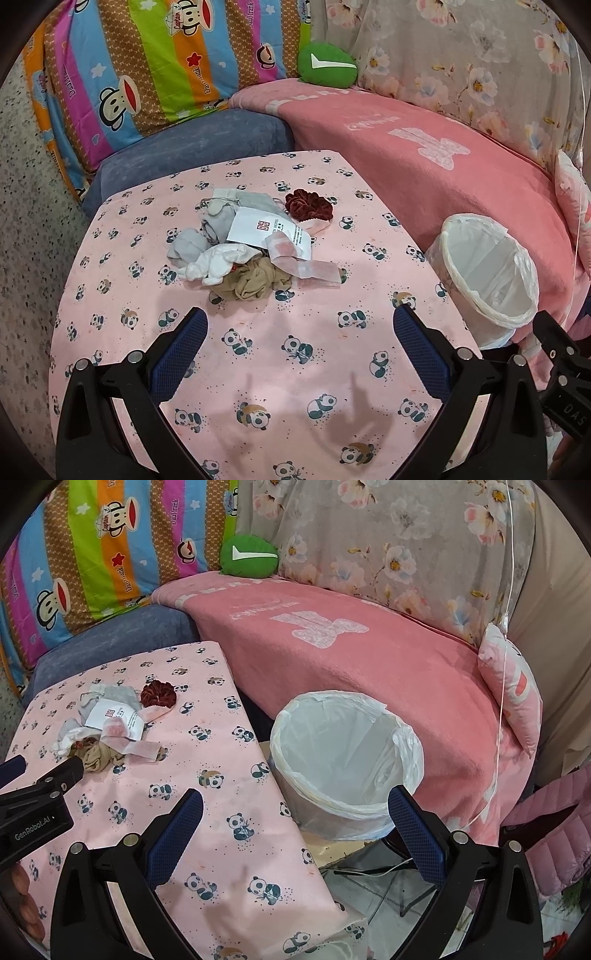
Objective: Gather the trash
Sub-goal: 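Move both tools toward the pile of items on the table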
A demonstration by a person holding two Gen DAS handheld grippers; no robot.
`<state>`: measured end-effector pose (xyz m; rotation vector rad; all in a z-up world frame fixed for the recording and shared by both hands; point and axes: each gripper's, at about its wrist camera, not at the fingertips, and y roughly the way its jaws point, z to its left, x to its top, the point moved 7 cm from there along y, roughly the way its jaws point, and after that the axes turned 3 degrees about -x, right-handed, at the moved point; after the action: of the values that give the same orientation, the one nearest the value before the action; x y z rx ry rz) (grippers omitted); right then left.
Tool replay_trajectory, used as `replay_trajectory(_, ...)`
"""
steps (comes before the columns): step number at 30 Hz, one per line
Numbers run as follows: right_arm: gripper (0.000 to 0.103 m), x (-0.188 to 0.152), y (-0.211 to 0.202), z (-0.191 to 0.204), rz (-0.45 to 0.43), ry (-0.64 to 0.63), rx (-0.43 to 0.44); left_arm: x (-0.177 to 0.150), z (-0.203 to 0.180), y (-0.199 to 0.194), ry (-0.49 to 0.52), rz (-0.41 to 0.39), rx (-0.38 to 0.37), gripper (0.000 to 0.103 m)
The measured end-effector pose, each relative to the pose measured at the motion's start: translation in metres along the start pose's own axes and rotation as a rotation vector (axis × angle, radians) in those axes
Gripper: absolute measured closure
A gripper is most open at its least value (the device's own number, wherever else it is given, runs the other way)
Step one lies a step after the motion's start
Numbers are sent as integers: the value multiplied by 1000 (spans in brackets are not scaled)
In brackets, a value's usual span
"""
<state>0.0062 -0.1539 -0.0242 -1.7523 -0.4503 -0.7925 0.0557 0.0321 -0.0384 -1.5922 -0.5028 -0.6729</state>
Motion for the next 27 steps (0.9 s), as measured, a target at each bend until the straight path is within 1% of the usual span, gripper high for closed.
replay_trajectory(3,5,6,2,11,-8,-7,9,3,15,4,-1,-6,18,7)
replay_trajectory(7,5,16,4,27,-36,-30,7,5,45,16,-52,21,20,7)
replay_trajectory(10,5,22,10,44,-36,-41,27,5,68,26,-102,29,-8,7)
replay_trajectory(15,5,29,25,74,-27,-57,73,10,96,42,-109,12,14,7)
replay_trajectory(19,5,32,42,95,-10,-54,110,16,107,57,-129,13,-27,7)
replay_trajectory(23,5,36,54,116,-9,-56,144,20,110,75,-150,32,-71,7)
replay_trajectory(24,5,36,57,121,-5,-61,148,21,108,79,-155,40,-101,7)
replay_trajectory(26,5,35,63,131,-1,-71,153,21,106,86,-168,57,-134,7)
replay_trajectory(27,5,34,66,135,2,-77,158,21,105,88,-172,61,-148,11)
